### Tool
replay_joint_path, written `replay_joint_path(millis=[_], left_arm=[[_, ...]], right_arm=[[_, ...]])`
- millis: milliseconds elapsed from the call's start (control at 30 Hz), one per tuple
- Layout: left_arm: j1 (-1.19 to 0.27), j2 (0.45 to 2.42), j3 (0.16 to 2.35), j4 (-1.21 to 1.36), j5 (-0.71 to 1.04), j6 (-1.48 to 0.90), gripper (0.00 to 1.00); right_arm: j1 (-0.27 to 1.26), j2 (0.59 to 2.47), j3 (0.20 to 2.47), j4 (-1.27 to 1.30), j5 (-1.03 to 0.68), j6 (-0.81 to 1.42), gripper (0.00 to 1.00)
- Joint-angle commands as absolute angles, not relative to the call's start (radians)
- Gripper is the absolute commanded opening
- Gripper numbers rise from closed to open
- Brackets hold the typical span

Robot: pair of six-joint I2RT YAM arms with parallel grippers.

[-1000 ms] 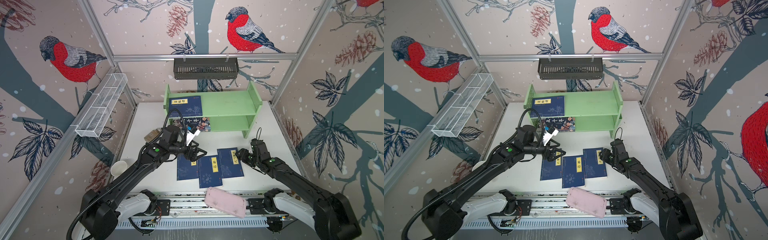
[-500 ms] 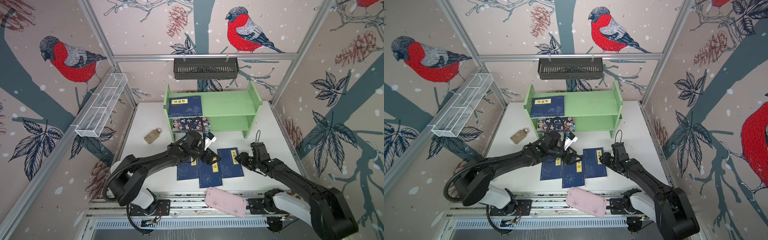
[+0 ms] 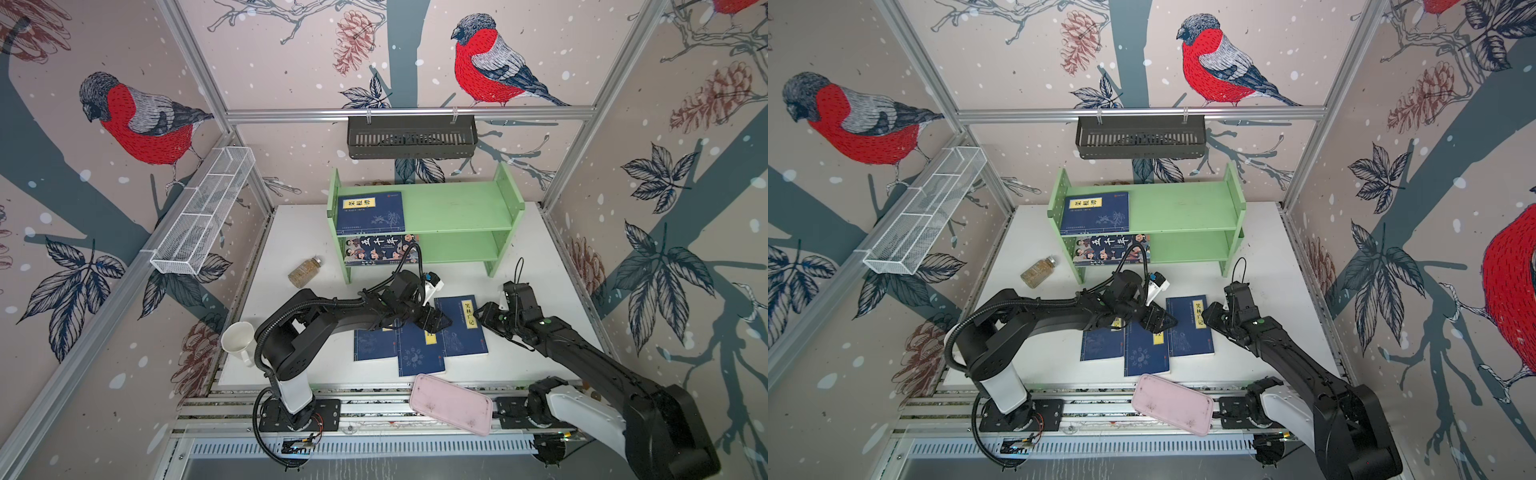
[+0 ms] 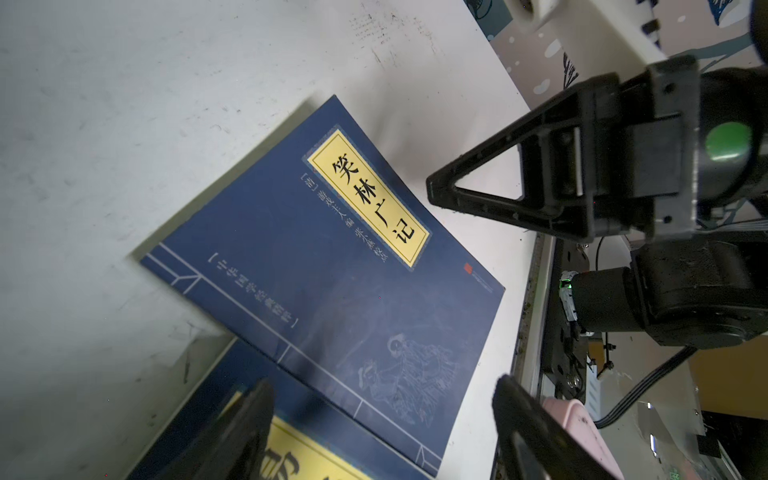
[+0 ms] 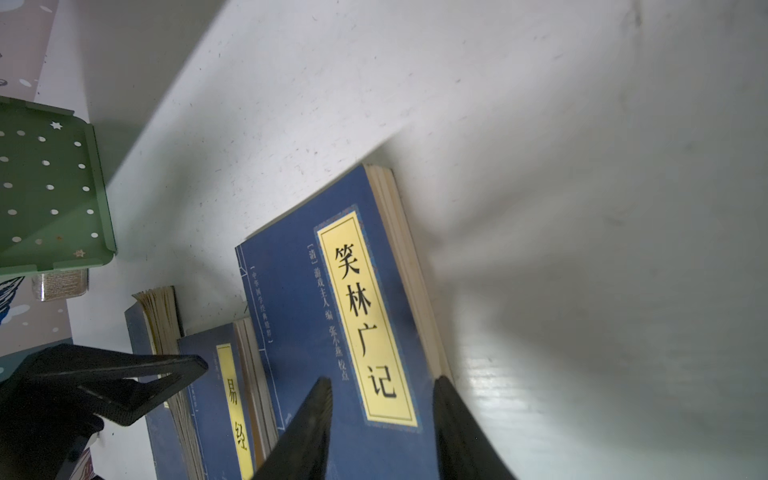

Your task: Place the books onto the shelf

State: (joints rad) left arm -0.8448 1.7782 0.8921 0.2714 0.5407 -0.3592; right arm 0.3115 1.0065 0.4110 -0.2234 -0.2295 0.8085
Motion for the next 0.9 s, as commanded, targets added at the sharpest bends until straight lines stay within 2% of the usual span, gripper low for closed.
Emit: replay_joint_path(millis=[0,433,867], left_arm=[[-0.857,1.81,0.919,0.283,0.504,-0.358,0.83],[-0.882,1.881,1.05,0.088,0.3,-0.356,0.84],[-0.884,2.0,1.138,0.039,0.368,-0.372,0.83]], right_arm=[[0.311,0.97,0.407,-0.26,-0.206,0.811,0.42],[0.309,0.84,0.378,-0.284,-0.222,0.825,0.45],[0.287,0.846,0.337,-0.248,-0.228,0.817,0.51]])
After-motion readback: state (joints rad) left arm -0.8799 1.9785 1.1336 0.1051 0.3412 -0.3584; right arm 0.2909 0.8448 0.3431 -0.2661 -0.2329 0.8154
